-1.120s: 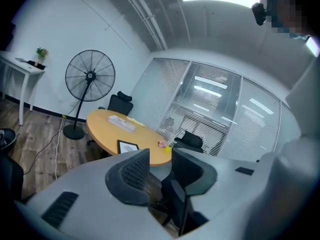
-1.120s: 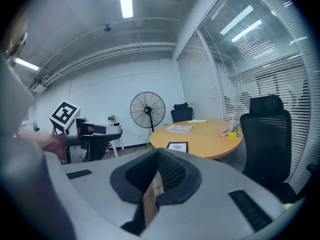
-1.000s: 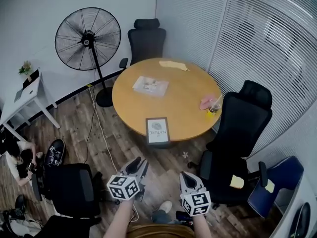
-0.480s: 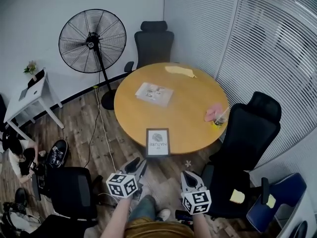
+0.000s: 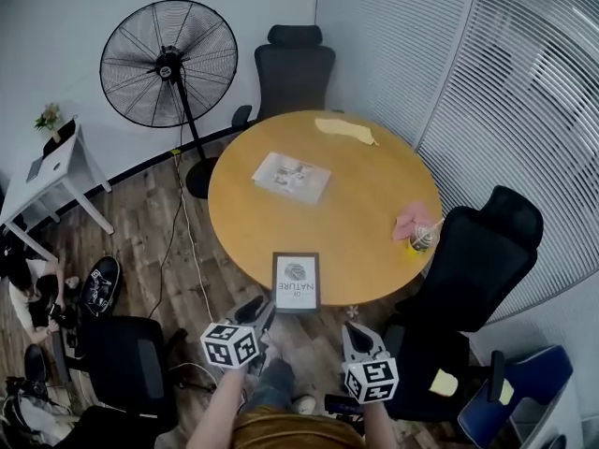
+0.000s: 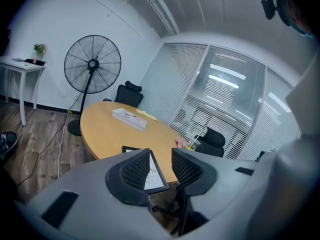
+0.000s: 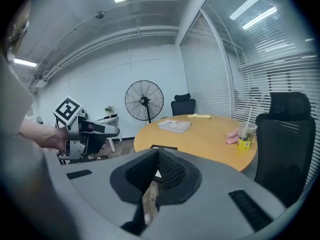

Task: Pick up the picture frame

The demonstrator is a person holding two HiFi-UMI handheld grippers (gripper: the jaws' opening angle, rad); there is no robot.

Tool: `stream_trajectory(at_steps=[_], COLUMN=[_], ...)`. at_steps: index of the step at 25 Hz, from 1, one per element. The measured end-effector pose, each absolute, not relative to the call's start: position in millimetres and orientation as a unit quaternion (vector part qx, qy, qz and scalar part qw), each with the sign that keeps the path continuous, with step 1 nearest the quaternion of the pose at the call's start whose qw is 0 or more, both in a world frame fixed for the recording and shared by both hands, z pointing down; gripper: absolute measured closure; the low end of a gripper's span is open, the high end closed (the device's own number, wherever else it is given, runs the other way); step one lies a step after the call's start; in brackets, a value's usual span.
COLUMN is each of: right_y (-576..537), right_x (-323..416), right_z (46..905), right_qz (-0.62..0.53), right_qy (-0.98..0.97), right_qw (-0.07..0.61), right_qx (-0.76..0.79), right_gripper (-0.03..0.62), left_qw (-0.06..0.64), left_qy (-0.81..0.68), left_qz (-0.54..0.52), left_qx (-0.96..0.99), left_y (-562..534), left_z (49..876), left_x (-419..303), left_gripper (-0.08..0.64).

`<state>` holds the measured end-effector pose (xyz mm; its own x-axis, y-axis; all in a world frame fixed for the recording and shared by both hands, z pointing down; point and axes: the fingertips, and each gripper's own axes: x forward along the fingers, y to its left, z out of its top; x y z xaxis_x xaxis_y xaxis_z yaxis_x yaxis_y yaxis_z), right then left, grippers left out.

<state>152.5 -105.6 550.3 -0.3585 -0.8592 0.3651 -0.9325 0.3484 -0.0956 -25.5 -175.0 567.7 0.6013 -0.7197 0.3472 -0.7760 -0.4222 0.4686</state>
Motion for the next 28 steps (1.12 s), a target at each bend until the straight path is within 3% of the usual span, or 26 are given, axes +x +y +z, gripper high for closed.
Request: stream_trajectory(at_steps=[28], right_y=[-184.1], right_x=[129.7], right_z=[642.0], right_qz=[0.24], right_qy=[-0.796], right_qw=[0.2], right_qx=[0.518], right_gripper=[0.579], left_qw=[0.453], left_qy=[-0.408], left_qz=[0.149], left_qx=[0.778], left_y=[-227.1], left_z=[723.7], left_x=[-31.1], left_gripper=[0.38])
